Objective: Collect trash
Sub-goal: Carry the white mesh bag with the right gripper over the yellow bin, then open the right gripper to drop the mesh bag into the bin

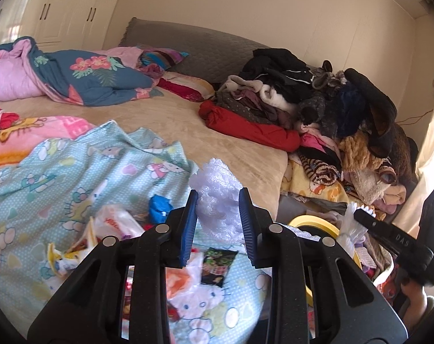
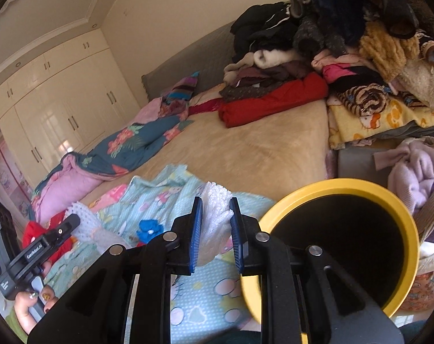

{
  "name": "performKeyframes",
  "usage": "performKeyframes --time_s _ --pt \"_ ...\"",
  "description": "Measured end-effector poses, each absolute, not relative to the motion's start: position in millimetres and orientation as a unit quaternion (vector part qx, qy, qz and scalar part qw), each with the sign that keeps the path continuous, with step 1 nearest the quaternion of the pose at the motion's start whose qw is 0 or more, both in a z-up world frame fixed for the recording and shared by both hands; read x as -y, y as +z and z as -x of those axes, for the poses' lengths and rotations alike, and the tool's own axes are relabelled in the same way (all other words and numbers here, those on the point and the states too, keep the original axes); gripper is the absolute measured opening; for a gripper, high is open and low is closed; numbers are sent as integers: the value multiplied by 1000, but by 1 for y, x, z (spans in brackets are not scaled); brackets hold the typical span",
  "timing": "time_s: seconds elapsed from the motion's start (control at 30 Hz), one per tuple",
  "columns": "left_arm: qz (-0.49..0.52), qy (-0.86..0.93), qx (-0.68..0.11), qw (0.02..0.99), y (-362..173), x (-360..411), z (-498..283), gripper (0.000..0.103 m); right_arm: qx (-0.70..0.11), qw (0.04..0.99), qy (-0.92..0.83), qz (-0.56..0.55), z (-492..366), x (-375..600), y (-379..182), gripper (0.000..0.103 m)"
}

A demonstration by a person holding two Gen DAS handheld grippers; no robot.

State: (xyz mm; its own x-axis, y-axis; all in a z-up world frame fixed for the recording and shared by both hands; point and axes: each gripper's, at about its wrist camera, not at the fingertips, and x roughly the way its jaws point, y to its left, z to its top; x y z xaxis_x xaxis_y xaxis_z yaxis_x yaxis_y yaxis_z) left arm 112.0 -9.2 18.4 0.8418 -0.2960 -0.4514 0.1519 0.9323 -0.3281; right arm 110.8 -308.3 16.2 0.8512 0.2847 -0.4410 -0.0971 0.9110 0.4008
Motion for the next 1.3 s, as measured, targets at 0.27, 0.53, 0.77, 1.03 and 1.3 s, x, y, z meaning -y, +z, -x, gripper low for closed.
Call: performKeyframes --time_s 0.27,0.53,0.77,1.03,1.3 --pt "126 -134 -257 949 19 46 -117 22 -234 949 55 -203 -108 358 20 18" --pt "103 -155 -264 946 13 81 -121 22 -231 948 13 -220 -108 397 12 18" --pt "88 -176 -278 940 0 107 -124 22 -229 947 -27 -224 -106 419 3 18" --pt "65 -199 -290 934 -15 139 -124 22 -229 944 -65 -226 -108 438 -5 18" --pt "39 -219 -300 927 -29 174 -128 23 -228 946 -106 -206 -111 449 -12 18"
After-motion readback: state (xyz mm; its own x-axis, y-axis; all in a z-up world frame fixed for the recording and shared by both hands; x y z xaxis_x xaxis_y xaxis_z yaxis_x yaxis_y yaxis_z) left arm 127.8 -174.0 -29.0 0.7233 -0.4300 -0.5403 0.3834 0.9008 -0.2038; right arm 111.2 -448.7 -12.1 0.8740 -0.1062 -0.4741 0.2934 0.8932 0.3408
